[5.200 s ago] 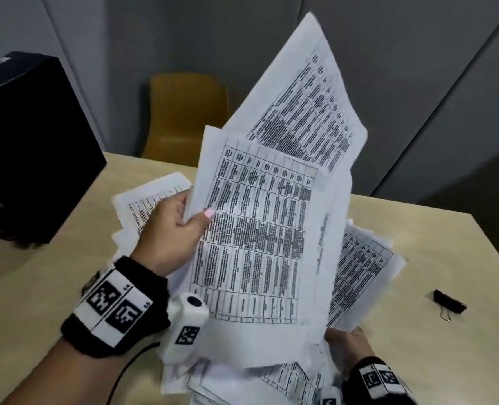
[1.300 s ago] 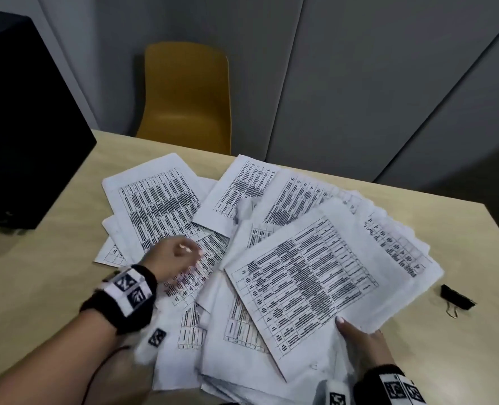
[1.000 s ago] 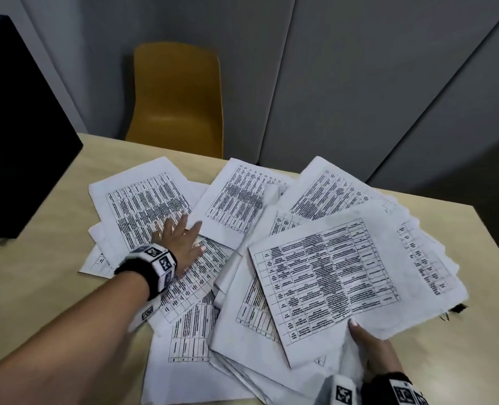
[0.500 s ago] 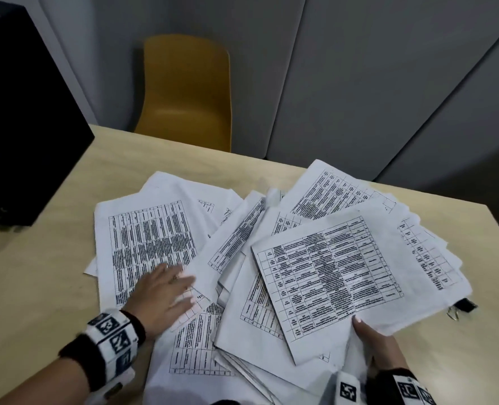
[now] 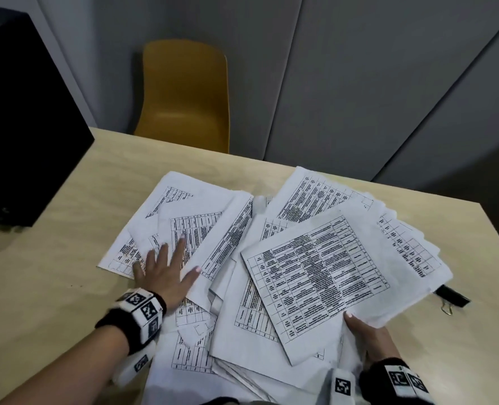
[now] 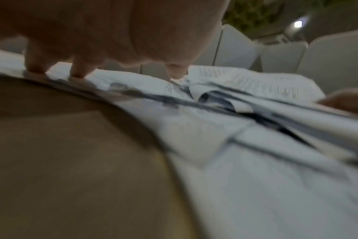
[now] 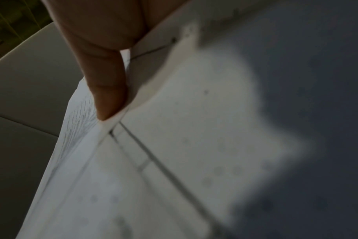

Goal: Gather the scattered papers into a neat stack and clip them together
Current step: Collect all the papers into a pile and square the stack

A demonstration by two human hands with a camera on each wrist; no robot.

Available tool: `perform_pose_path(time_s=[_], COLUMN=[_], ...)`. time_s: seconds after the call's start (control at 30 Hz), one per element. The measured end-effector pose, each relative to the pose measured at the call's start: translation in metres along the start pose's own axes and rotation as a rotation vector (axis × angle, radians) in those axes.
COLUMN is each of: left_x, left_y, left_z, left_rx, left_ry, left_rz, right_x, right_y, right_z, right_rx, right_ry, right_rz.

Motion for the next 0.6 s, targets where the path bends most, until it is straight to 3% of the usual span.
perform_pose_path(time_s=[0.1, 0.27, 0.6], left_x=[-0.019, -0.03, -0.028], left_y=[0.017, 0.045, 0.049], left_z=[-0.014, -0.05, -0.041], left_rx=[-0.171, -0.376, -0.398], left_ry=[-0.134, -0.218, -0.299], left_rz=[0.181, 0.136, 0.027], right_x=[-0.001, 0.0, 0.006], right_y=[0.001, -0.004, -0.008], right_z=[-0.001, -0.004, -0.009], right_rx=[-0.023, -0.031, -0.057], right_ry=[0.024, 0.041, 0.076], right_rz=[0.013, -0.034, -0.044])
Point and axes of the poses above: each hand's wrist, its own y-axis towards the middle knuckle, its own x-axis out of the palm, z = x × y, the point moved 2 cm from there along y, towards the middle knuckle, and after that the axes turned 15 degrees about y, right-handed, at the moved point
